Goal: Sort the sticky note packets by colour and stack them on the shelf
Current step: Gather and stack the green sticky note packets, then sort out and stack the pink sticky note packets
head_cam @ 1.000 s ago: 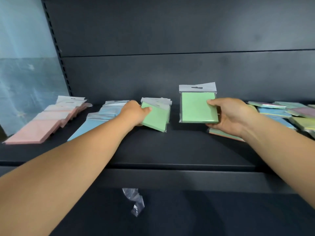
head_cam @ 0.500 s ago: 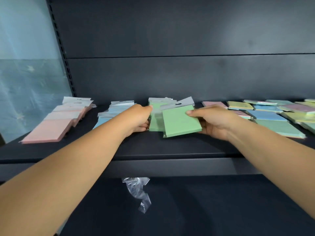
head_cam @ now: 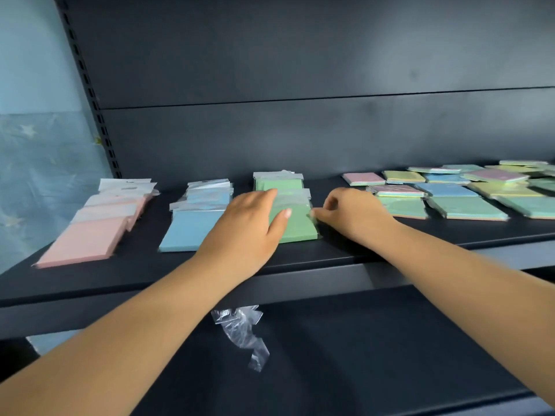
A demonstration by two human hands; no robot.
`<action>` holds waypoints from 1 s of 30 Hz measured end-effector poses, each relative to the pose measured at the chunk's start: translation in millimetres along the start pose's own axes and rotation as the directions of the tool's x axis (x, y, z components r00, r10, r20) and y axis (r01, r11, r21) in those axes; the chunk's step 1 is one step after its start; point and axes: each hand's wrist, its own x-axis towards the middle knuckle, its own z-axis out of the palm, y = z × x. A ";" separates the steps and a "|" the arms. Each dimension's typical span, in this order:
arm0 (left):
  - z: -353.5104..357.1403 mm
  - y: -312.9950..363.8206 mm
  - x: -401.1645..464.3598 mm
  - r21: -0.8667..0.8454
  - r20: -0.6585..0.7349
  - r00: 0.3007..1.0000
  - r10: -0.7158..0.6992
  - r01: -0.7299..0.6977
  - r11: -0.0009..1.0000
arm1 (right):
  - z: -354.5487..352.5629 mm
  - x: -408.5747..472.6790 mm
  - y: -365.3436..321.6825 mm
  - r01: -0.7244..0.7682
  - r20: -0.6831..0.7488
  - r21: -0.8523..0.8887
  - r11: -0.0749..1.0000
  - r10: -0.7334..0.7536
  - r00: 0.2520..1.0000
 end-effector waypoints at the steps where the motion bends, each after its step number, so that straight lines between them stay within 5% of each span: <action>1: -1.2 0.2 2.3 0.071 -0.013 0.997 0.077 -0.076 0.995 | -6.7 -4.0 6.1 0.029 -0.027 -0.066 0.997 -0.031 0.999; 5: -5.4 13.3 18.5 0.238 -0.043 0.971 0.237 -0.220 0.946 | -40.0 -20.0 34.5 0.102 -0.110 -0.295 0.950 -0.139 0.984; 14: 15.7 88.4 42.3 0.197 0.052 0.959 0.278 -0.283 0.939 | -105.3 -60.7 132.3 -0.080 -0.342 -0.329 0.941 -0.040 0.939; 21: 60.1 186.3 52.2 0.146 0.113 0.932 0.343 -0.357 0.922 | -151.8 -99.5 227.0 -0.228 -0.336 -0.372 0.900 0.098 0.937; 30: 137.7 303.6 84.8 -0.008 0.106 0.953 0.285 -0.286 0.958 | -198.8 -122.4 354.2 -0.277 -0.240 -0.359 0.891 0.199 0.950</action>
